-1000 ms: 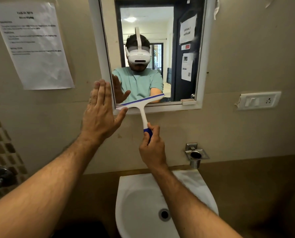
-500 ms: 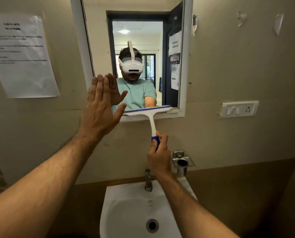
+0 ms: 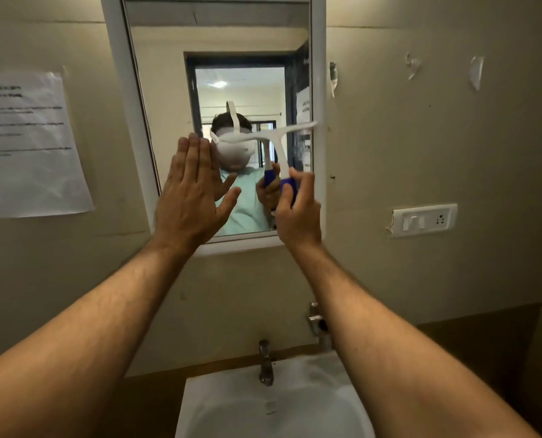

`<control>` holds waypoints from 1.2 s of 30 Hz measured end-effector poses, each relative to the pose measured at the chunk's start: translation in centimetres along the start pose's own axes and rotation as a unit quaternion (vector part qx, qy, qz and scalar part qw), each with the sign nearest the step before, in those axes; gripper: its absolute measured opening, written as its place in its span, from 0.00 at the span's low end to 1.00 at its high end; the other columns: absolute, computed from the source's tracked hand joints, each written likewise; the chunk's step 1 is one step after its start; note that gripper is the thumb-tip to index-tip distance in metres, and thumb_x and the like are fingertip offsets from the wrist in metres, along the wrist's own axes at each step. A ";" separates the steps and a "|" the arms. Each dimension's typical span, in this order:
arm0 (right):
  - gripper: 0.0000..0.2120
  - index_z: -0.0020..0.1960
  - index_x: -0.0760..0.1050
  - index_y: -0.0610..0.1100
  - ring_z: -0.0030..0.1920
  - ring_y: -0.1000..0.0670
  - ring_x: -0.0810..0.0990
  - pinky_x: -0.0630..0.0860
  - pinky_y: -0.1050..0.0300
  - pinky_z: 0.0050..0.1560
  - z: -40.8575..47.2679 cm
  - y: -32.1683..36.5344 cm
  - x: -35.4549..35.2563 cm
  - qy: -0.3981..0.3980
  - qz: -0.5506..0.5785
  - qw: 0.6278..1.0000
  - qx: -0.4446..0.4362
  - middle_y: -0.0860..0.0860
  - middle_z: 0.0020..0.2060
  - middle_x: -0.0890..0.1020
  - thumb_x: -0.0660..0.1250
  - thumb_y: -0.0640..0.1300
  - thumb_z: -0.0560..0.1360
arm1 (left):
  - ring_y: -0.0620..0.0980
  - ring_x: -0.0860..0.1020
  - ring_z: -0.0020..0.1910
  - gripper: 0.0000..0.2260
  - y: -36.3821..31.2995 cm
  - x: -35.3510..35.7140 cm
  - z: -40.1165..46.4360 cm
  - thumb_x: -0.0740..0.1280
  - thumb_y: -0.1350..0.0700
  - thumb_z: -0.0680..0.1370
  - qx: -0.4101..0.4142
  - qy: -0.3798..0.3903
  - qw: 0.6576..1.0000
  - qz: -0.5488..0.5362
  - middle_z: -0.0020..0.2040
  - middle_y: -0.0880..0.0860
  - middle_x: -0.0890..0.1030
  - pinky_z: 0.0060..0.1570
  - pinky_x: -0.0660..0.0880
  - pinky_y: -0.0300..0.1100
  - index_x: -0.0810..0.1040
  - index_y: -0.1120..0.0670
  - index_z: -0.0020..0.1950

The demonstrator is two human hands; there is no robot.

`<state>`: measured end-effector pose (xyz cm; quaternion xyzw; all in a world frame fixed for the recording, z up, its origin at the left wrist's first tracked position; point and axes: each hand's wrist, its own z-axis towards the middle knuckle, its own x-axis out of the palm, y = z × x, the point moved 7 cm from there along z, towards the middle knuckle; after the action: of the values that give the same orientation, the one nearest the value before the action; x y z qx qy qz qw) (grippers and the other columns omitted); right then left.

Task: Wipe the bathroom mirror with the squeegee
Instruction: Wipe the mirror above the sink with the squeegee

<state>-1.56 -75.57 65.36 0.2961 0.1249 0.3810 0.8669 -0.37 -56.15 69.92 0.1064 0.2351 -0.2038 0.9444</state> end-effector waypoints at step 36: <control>0.10 0.64 0.67 0.48 0.37 0.56 0.80 0.74 0.71 0.30 -2.6 -4.9 -0.9 0.047 -0.016 0.998 -0.034 0.46 0.48 0.82 0.57 0.45 0.84 | 0.56 0.40 0.82 0.40 -0.3 -0.1 3.1 0.52 0.35 0.81 0.020 -0.019 1.000 0.003 0.83 0.60 0.42 0.79 0.38 0.47 0.43 0.60 0.82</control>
<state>-0.42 -77.76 60.31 0.2461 0.1567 0.3848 0.8757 0.69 -57.33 72.60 0.1223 0.2125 -0.2078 0.9469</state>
